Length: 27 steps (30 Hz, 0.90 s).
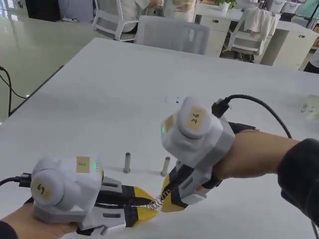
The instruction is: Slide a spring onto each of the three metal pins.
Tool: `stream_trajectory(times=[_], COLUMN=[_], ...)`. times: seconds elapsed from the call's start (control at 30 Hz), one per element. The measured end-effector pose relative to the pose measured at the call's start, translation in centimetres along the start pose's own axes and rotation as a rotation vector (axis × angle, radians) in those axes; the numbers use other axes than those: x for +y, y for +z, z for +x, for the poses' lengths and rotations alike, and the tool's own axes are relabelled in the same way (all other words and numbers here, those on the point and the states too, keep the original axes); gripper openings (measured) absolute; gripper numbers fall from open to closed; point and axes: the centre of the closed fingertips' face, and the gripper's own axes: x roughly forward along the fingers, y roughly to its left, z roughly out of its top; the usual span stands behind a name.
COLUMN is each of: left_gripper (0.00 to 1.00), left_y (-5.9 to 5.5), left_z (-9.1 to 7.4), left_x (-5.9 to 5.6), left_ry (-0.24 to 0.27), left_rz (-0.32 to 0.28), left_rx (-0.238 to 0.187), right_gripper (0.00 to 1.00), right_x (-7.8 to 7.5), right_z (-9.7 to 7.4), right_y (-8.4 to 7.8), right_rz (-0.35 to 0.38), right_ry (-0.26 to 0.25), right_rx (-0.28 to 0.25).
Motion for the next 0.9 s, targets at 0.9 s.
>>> stream_trajectory(times=[0.9], left_gripper=[0.02], left_y=[0.1], left_z=[0.3], left_x=[-0.1], left_ry=[-0.005], left_rz=[-0.02], left_rx=[-0.01], right_gripper=[0.08], right_x=[0.2], right_z=[0.0], right_y=[1.5], right_rz=[-0.007], right_ry=[0.003], right_rx=[-0.012])
